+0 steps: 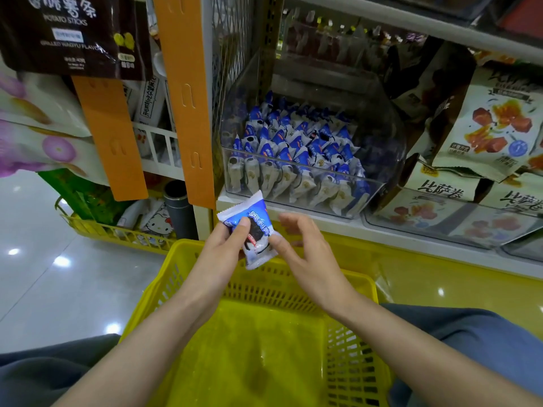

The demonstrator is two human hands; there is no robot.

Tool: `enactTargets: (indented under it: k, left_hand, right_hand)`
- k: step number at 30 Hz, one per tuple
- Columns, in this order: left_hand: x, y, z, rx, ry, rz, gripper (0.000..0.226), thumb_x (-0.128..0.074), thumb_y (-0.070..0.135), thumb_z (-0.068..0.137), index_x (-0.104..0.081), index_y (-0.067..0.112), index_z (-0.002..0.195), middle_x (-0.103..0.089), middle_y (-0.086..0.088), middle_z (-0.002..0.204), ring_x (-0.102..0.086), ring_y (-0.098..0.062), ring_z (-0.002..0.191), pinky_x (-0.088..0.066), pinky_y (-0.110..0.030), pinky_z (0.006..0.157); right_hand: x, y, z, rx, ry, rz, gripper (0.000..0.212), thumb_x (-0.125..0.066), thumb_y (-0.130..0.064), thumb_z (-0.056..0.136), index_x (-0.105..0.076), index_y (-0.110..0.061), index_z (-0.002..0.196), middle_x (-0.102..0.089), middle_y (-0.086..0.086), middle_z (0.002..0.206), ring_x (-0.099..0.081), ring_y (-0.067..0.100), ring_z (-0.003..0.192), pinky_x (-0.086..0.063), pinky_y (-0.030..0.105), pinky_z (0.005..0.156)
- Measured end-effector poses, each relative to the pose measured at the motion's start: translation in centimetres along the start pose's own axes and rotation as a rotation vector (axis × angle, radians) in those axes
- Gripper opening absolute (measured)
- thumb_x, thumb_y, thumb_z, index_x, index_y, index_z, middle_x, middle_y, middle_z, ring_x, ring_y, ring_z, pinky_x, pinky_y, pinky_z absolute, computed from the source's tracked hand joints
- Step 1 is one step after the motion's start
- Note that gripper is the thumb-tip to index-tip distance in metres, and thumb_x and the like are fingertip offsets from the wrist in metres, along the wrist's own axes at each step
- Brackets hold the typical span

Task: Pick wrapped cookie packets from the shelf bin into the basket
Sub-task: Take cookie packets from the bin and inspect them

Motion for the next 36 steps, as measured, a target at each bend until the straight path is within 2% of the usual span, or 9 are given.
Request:
enactTargets:
  k: [3, 6, 9, 13, 19, 23, 26, 32, 36]
  left_hand:
    - [-0.1, 0.2, -0.3, -0.019, -0.032, -0.011, 0.022, -0.045, 0.029, 0.094, -0.061, 0.018, 0.106, -0.073, 0.002, 0.098, -0.067, -0.009, 0.091, -0.052, -0.023, 0.080]
    - [0.1, 0.7, -0.4, -0.017, -0.055, -0.078, 0.025, -0.044, 0.028, 0.095, -0.063, 0.013, 0.101, -0.074, -0.001, 0.091, -0.069, -0.011, 0.084, -0.054, -0.017, 0.070]
    - [-0.1, 1.2, -0.7, -0.004, -0.063, -0.159, 0.025, -0.042, 0.025, 0.096, -0.062, 0.010, 0.092, -0.073, -0.002, 0.082, -0.068, -0.011, 0.079, -0.055, -0.020, 0.069]
    - [-0.3, 1.3, -0.7, 0.041, -0.070, -0.150, 0.028, -0.042, 0.024, 0.096, -0.060, 0.007, 0.110, -0.072, -0.009, 0.100, -0.067, -0.021, 0.095, -0.051, -0.035, 0.090]
    - [-0.3, 1.3, -0.8, 0.053, -0.148, -0.004, 0.022, -0.052, 0.030, 0.090, -0.060, 0.019, 0.108, -0.074, 0.002, 0.095, -0.069, -0.012, 0.090, -0.052, -0.032, 0.083]
    - [-0.2, 1.9, -0.7, 0.041, -0.111, 0.018, 0.022, -0.053, 0.033, 0.089, -0.059, 0.021, 0.106, -0.073, 0.003, 0.095, -0.068, -0.011, 0.090, -0.052, -0.027, 0.079]
    - [-0.4, 2.3, -0.6, 0.012, -0.080, 0.022, 0.018, -0.054, 0.028, 0.090, -0.059, 0.018, 0.104, -0.072, 0.001, 0.098, -0.067, -0.006, 0.087, -0.052, -0.018, 0.072]
    - [-0.2, 2.3, -0.3, -0.007, -0.012, 0.006, 0.020, -0.055, 0.022, 0.091, -0.057, 0.016, 0.109, -0.067, 0.004, 0.093, -0.062, 0.005, 0.069, -0.044, -0.004, 0.052]
    - [0.0, 2.3, -0.2, 0.007, 0.004, 0.008, 0.022, -0.056, 0.025, 0.090, -0.056, 0.017, 0.110, -0.067, 0.002, 0.100, -0.062, 0.001, 0.079, -0.044, -0.006, 0.053]
  right_hand:
    - [-0.2, -0.2, 0.1, -0.139, -0.143, 0.295, 0.013, -0.060, -0.007, 0.087, -0.060, -0.012, 0.099, -0.066, 0.010, 0.098, -0.063, 0.006, 0.077, -0.055, 0.025, 0.073]
    - [-0.2, -0.5, 0.1, -0.120, -0.140, 0.398, 0.020, -0.065, 0.002, 0.080, -0.061, -0.015, 0.090, -0.066, 0.003, 0.083, -0.060, 0.001, 0.061, -0.052, 0.015, 0.060]
    - [0.3, -0.8, 0.1, 0.027, -0.048, 0.177, 0.022, -0.071, -0.003, 0.077, -0.063, -0.021, 0.089, -0.067, -0.004, 0.082, -0.059, 0.002, 0.065, -0.051, 0.015, 0.065]
    - [0.7, -1.1, -0.1, 0.222, -0.034, -0.101, 0.020, -0.072, -0.011, 0.078, -0.066, -0.011, 0.097, -0.061, -0.016, 0.078, -0.056, -0.003, 0.072, -0.043, 0.006, 0.067]
    - [3.0, -1.8, 0.1, 0.255, -0.108, -0.208, 0.025, -0.061, -0.029, 0.085, -0.063, -0.021, 0.109, -0.063, -0.014, 0.095, -0.058, -0.006, 0.088, -0.045, 0.006, 0.076]
    - [8.1, -3.9, 2.9, 0.351, 0.212, -0.299, 0.020, -0.058, -0.019, 0.088, -0.059, -0.023, 0.107, -0.056, -0.013, 0.096, -0.055, -0.008, 0.088, -0.040, 0.002, 0.077]
    - [11.0, -4.5, 6.5, 0.261, 0.277, -0.468, 0.019, -0.057, -0.016, 0.090, -0.063, -0.019, 0.108, -0.059, -0.001, 0.104, -0.058, 0.002, 0.087, -0.042, 0.006, 0.076]
    - [11.4, -3.0, 12.0, -0.100, -0.088, -0.944, 0.024, -0.053, -0.022, 0.092, -0.063, -0.011, 0.111, -0.060, 0.009, 0.118, -0.057, 0.022, 0.101, -0.045, 0.032, 0.088]
    - [11.1, -2.7, 13.2, -0.160, -0.155, -0.921, 0.026, -0.060, -0.026, 0.089, -0.065, -0.009, 0.107, -0.063, 0.008, 0.112, -0.056, 0.018, 0.093, -0.044, 0.028, 0.083]
Point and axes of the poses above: each hand's wrist, its own z-axis towards the middle knuckle, its own x-axis out of the back of the hand, y = z × x, the point moved 2 cm from there along z, towards the middle knuckle
